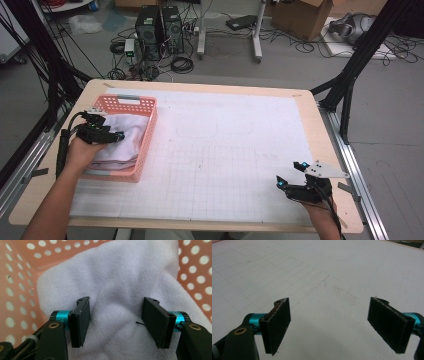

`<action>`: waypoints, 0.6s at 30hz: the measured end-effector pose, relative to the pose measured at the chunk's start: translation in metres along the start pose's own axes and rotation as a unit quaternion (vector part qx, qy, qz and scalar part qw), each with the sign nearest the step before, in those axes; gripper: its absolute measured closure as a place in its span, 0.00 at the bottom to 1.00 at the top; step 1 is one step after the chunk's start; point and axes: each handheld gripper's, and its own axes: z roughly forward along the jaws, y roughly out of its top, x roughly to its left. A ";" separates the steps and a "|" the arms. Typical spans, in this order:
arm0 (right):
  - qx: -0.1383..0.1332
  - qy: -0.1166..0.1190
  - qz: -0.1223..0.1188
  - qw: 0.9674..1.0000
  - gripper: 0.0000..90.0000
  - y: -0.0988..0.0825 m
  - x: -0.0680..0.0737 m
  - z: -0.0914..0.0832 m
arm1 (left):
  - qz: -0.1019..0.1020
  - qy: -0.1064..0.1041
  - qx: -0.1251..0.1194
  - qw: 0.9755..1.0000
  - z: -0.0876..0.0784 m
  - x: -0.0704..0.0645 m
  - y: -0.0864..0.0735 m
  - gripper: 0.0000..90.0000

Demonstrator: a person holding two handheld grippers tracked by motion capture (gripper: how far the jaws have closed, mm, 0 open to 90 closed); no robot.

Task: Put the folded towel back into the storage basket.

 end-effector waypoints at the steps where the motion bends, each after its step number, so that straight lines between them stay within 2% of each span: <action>1: 0.000 0.001 0.000 1.000 0.19 0.000 0.000 0.000 | -0.016 0.000 -0.013 1.000 -0.003 0.002 0.001 0.45; 2: -0.001 0.001 -0.004 1.000 0.19 0.000 0.000 0.000 | -0.023 0.002 -0.026 0.999 -0.005 0.003 0.001 0.47; 3: -0.001 0.000 -0.002 1.000 0.19 0.001 0.000 0.000 | -0.023 0.002 -0.026 0.999 -0.005 0.003 0.001 0.47; 4: 0.000 0.000 0.001 1.000 0.19 0.001 0.001 -0.001 | -0.033 -0.002 -0.044 0.998 -0.007 0.003 0.000 0.47; 5: -0.003 -0.002 0.000 1.000 0.19 0.001 0.000 -0.001 | -0.046 -0.010 -0.084 0.995 -0.015 0.003 0.000 0.46; 6: -0.005 -0.002 0.002 1.000 0.19 0.000 -0.001 -0.002 | -0.046 -0.010 -0.084 0.995 -0.015 0.003 0.000 0.46; 7: -0.006 -0.002 0.004 1.000 0.19 0.000 -0.002 -0.002 | -0.054 -0.020 -0.129 0.990 -0.025 0.001 0.001 0.45; 9: -0.009 -0.003 0.010 1.000 0.19 0.000 -0.003 -0.003 | -0.061 -0.025 -0.170 0.983 -0.036 0.000 0.002 0.40; 10: -0.008 -0.003 0.010 1.000 0.19 0.000 -0.003 -0.003 | -0.061 -0.025 -0.170 0.983 -0.036 0.000 0.002 0.39; 11: -0.008 -0.003 0.010 1.000 0.19 0.000 -0.003 -0.003 | -0.065 -0.029 -0.187 0.980 -0.041 0.000 0.002 0.36; 12: -0.009 -0.003 0.009 1.000 0.19 0.000 -0.003 -0.003 | -0.068 -0.041 -0.217 0.973 -0.049 -0.003 0.004 0.34; 13: -0.010 -0.002 0.010 1.000 0.19 0.001 -0.003 -0.003 | -0.068 -0.041 -0.217 0.973 -0.049 -0.003 0.004 0.34; 14: -0.011 -0.001 0.011 1.000 0.19 0.001 -0.003 -0.003 | -0.065 -0.045 -0.226 0.971 -0.052 -0.005 0.005 0.33; 15: -0.012 -0.002 0.011 1.000 0.19 0.001 -0.003 -0.003 | -0.059 -0.054 -0.242 0.967 -0.058 -0.011 0.006 0.32; 16: -0.013 -0.002 0.014 1.000 0.19 0.001 -0.003 -0.003 | -0.057 -0.061 -0.246 0.966 -0.060 -0.014 0.007 0.32; 17: -0.014 -0.003 0.014 1.000 0.19 0.002 -0.003 -0.003 | -0.057 -0.061 -0.246 0.966 -0.060 -0.014 0.007 0.31; 18: -0.014 -0.003 0.014 1.000 0.19 0.002 -0.003 -0.003 | -0.053 -0.068 -0.252 0.964 -0.062 -0.018 0.008 0.31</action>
